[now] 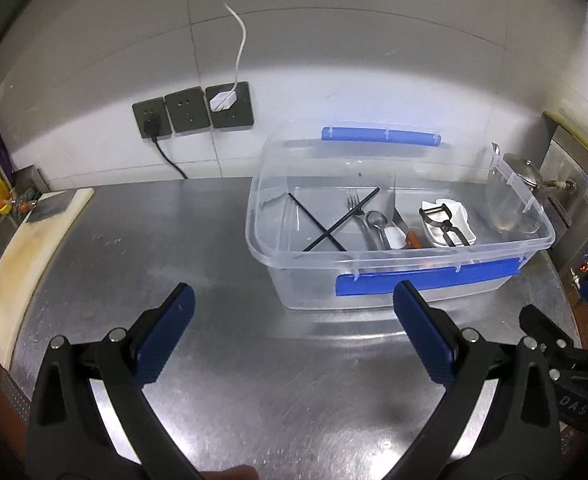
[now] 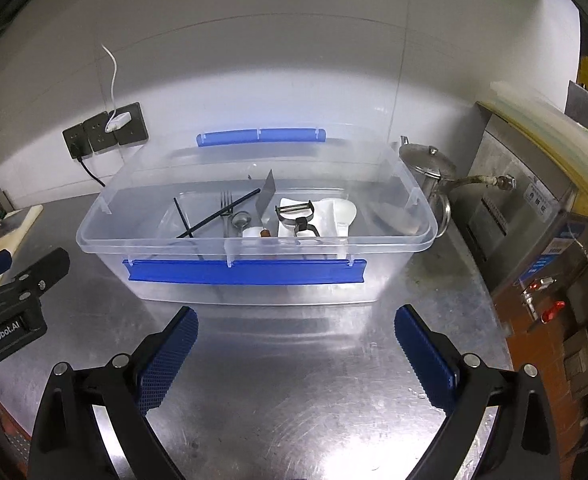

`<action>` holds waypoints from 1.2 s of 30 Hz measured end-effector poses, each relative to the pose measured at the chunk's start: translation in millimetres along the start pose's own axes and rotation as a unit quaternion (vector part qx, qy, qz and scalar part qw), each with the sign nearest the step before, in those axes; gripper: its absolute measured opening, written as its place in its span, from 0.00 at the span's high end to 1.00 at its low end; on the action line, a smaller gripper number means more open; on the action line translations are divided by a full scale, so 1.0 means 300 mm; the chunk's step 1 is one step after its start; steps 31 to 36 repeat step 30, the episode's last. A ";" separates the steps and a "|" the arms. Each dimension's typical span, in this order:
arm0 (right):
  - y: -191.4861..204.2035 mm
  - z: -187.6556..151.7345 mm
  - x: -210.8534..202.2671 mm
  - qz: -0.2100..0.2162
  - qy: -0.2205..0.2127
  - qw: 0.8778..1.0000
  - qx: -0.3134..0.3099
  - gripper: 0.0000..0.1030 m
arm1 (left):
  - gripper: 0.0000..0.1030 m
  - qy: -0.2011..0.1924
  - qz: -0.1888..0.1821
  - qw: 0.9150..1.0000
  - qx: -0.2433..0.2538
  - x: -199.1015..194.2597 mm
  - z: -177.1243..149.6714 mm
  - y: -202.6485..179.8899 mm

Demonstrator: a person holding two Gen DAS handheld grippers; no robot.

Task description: Organize utensils

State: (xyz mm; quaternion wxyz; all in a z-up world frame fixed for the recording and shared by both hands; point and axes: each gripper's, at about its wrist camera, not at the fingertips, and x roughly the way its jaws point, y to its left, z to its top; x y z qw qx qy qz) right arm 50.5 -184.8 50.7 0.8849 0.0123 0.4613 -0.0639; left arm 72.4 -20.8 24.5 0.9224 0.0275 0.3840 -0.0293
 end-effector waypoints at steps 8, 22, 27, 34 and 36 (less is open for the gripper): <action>0.008 0.016 0.042 -0.002 0.009 1.000 -0.007 0.05 | 0.07 0.012 -0.005 1.000 0.009 0.055 0.011 -0.045; 0.007 0.025 0.113 -0.012 0.037 0.999 -0.002 0.05 | 0.07 0.032 -0.010 0.999 0.015 0.136 0.017 -0.066; 0.014 0.018 0.118 -0.006 0.044 0.999 -0.002 0.05 | 0.07 0.034 -0.009 0.999 0.017 0.143 0.013 -0.068; 0.018 0.010 0.120 -0.005 0.049 0.999 -0.003 0.05 | 0.07 0.036 -0.011 0.999 0.018 0.143 0.009 -0.068; 0.018 0.010 0.120 -0.005 0.049 0.999 -0.003 0.05 | 0.07 0.036 -0.011 0.999 0.018 0.143 0.009 -0.068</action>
